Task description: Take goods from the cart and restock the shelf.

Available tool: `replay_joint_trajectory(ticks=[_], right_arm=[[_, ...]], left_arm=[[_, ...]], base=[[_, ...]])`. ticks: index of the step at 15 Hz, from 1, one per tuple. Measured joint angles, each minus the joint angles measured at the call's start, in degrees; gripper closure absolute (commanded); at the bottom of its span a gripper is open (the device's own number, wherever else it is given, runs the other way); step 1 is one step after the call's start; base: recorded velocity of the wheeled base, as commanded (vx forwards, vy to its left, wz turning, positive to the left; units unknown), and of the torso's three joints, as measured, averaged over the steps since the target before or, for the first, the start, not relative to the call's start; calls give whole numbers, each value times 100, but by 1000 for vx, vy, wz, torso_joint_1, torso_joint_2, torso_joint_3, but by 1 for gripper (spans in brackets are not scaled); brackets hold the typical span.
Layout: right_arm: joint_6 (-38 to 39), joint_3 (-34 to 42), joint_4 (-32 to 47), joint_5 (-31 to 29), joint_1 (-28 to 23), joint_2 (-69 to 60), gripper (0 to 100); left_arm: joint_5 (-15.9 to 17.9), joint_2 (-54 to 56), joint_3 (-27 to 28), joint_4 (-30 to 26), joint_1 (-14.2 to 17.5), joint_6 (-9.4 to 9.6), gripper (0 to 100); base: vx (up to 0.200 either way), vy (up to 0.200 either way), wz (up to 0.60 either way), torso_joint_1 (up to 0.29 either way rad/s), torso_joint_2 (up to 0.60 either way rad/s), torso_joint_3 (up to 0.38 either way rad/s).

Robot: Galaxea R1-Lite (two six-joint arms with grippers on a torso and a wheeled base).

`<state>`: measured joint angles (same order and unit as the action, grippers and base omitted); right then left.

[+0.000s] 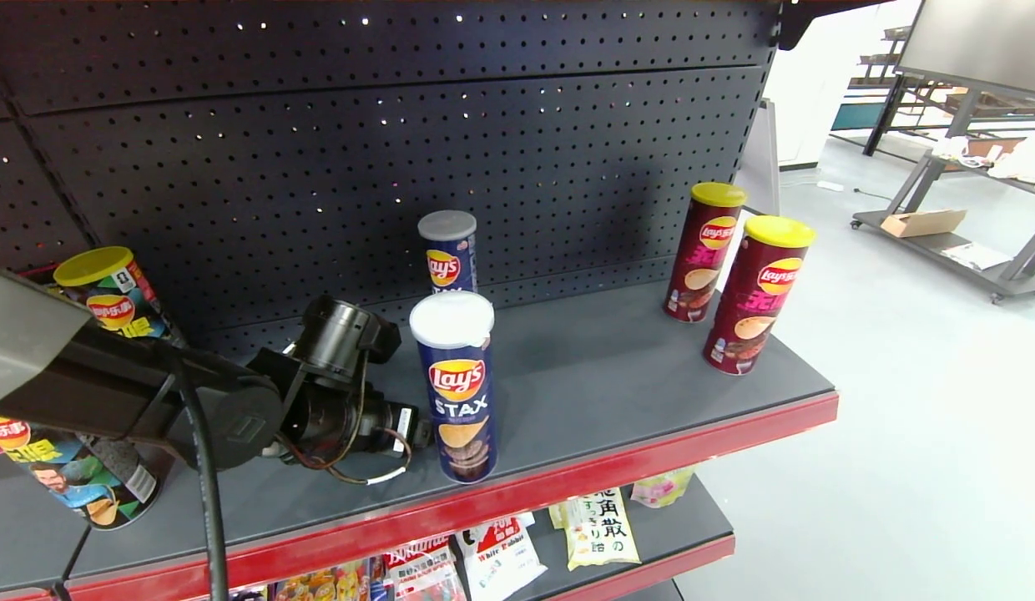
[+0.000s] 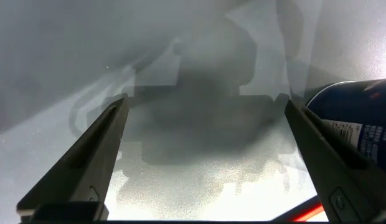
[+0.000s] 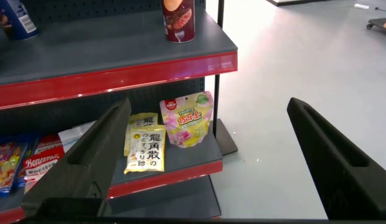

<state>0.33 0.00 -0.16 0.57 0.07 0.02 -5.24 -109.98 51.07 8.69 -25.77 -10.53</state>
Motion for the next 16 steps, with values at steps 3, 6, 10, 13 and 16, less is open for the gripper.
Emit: replay_joint_trajectory(ticks=[3, 6, 10, 13, 16], right_arm=[[-1, 0, 0, 2, -2, 0, 0], [-1, 0, 0, 2, 0, 0, 0], [-1, 0, 0, 2, 0, 0, 0], [0, 0, 2, 2, 0, 0, 0], [-1, 0, 0, 0, 0, 0, 0]], left_arm=[[0, 12, -11, -71, -7, 0, 0], [0, 177, -27, -350, 135, 94, 0], [62, 952, -24, -703, 742, 890, 0], [290, 2109, -24, -1241, 1095, 1376, 0], [473, 3604, -83, -1911, 1456, 1543, 0]], base=[[0, 0, 0, 0, 0, 0], [0, 0, 0, 0, 0, 0], [0, 0, 0, 0, 0, 0], [0, 0, 0, 0, 0, 0], [0, 0, 0, 0, 0, 0]])
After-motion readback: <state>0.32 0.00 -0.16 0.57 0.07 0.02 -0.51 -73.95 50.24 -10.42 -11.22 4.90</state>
